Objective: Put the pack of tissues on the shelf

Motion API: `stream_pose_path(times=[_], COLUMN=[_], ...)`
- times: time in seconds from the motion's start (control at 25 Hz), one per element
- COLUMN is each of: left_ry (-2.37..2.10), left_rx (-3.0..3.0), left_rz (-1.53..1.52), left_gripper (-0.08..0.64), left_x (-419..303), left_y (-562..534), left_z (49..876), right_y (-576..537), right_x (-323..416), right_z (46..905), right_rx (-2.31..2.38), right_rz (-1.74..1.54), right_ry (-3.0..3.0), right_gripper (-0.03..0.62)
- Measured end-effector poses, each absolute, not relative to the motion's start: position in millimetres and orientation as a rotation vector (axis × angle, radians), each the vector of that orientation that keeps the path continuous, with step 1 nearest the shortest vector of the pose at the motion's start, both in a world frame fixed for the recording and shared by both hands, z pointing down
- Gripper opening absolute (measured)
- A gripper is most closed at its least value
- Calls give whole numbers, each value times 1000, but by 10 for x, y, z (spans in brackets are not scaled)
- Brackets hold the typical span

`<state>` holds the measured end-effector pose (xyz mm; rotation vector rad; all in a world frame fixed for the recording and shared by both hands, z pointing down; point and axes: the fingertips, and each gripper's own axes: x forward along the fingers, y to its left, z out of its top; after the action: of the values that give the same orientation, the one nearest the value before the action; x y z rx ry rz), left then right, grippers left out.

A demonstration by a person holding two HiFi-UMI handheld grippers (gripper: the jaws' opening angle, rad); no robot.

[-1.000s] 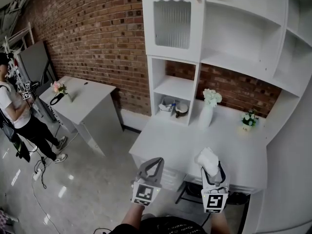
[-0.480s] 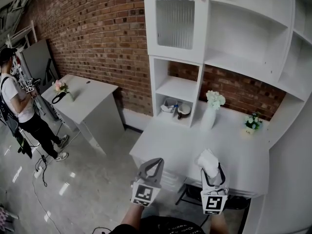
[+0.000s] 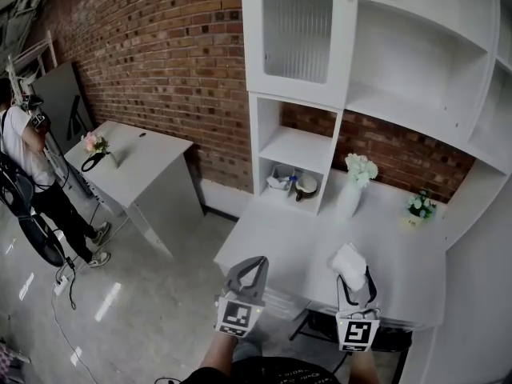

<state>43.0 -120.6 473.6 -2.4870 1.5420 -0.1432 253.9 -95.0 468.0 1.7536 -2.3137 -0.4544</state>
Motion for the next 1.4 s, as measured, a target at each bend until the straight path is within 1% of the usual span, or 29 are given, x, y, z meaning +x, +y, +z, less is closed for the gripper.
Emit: stream_pose_path(times=[0.52,0.88,1.4], left_ry=[1495,1462,1371], left_rx=[-2495,-2522,-2576], left_rz=[-139,-98,-108], left_gripper=[11,11,11], left_x=[78,-277,-619], left_y=[-2068,-2727,-3391], left_z=[4719,4662,4696], right_y=[-1696,-2208,-2841], right_x=[2305,1945,1514], right_z=[4655,4646,4578], right_rx=[1786,1828,1892], right_rz=[-458,-435,-441], right_ry=[-2238,-2204,-2135], right_gripper=[262,262,262])
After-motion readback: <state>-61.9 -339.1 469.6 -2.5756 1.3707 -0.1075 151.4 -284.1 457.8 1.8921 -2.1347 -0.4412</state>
